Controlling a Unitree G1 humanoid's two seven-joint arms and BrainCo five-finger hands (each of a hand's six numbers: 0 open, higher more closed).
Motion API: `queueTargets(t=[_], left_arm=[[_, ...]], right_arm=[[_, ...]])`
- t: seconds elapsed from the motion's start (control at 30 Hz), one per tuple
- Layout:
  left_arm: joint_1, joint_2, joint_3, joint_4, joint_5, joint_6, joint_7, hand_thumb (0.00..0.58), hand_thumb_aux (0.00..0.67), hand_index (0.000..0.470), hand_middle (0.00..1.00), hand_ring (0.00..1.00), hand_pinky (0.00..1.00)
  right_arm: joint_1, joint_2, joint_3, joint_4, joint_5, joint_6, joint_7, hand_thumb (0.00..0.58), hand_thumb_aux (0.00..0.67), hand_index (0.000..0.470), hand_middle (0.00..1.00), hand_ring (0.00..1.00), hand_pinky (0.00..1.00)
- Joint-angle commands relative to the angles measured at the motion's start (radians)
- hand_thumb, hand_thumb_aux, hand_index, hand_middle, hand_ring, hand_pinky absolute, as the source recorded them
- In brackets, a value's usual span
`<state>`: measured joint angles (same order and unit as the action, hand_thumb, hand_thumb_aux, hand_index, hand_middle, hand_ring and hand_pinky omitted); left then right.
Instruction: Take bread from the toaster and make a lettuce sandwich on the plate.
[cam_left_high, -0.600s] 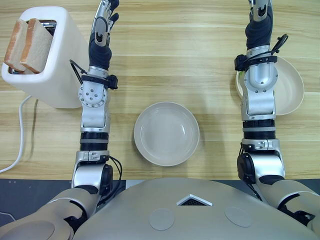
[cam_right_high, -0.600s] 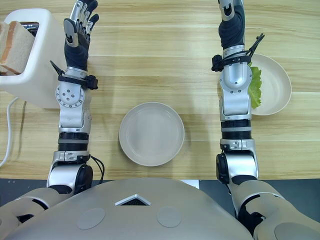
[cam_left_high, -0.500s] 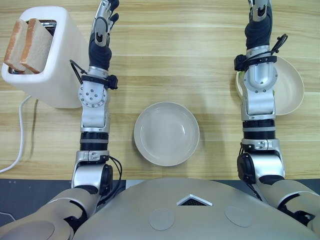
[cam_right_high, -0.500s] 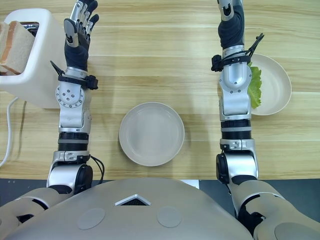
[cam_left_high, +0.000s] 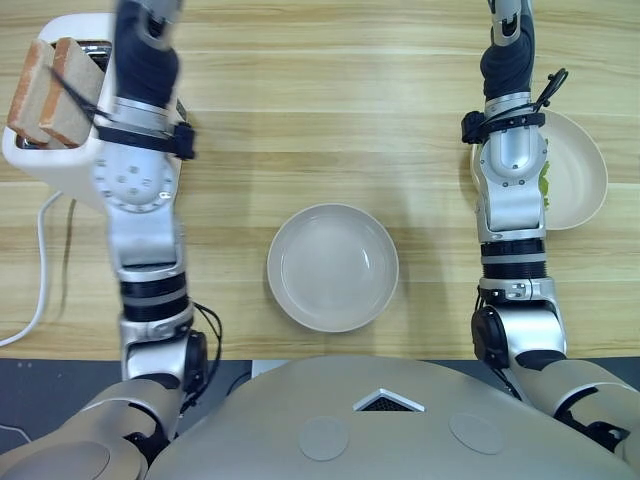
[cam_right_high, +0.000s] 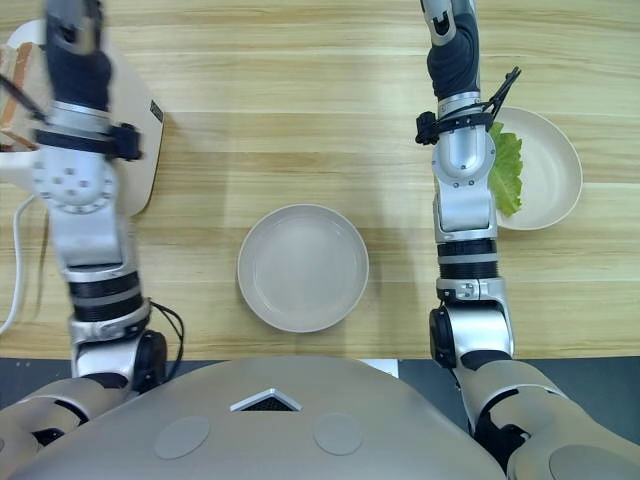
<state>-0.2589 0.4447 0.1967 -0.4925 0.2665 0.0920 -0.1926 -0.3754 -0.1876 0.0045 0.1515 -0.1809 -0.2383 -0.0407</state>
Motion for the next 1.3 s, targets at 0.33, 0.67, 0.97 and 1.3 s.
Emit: queueTargets(t=[0.33,0.67,0.97,1.3], left_arm=[[0.196,0.440,0.155,0.443,0.358,-0.020,0.034,0.000,0.000,0.000,0.00,0.00,0.00],[0.269,0.436,0.127,0.578,0.278,-0.018,-0.021,0.000,0.000,0.000,0.00,0.00,0.00],[0.217,0.425,0.134,0.635,0.206,0.029,-0.031,0.000,0.000,0.000,0.00,0.00,0.00],[0.119,0.424,0.082,0.772,0.114,0.011,-0.027,0.291,0.197,0.138,0.00,0.00,0.00]], right_arm=[[0.016,0.019,0.001,-0.033,-0.020,0.037,-0.028,0.000,0.000,0.000,0.00,0.00,0.00],[-0.008,0.024,0.011,-0.001,-0.026,0.031,-0.030,0.000,0.000,0.000,0.00,0.00,0.00],[-0.008,0.022,0.012,0.005,-0.029,0.017,-0.033,0.000,0.000,0.000,0.00,0.00,0.00],[-0.005,0.026,0.019,0.004,-0.043,0.001,-0.040,0.000,0.000,0.000,0.00,0.00,0.00]])
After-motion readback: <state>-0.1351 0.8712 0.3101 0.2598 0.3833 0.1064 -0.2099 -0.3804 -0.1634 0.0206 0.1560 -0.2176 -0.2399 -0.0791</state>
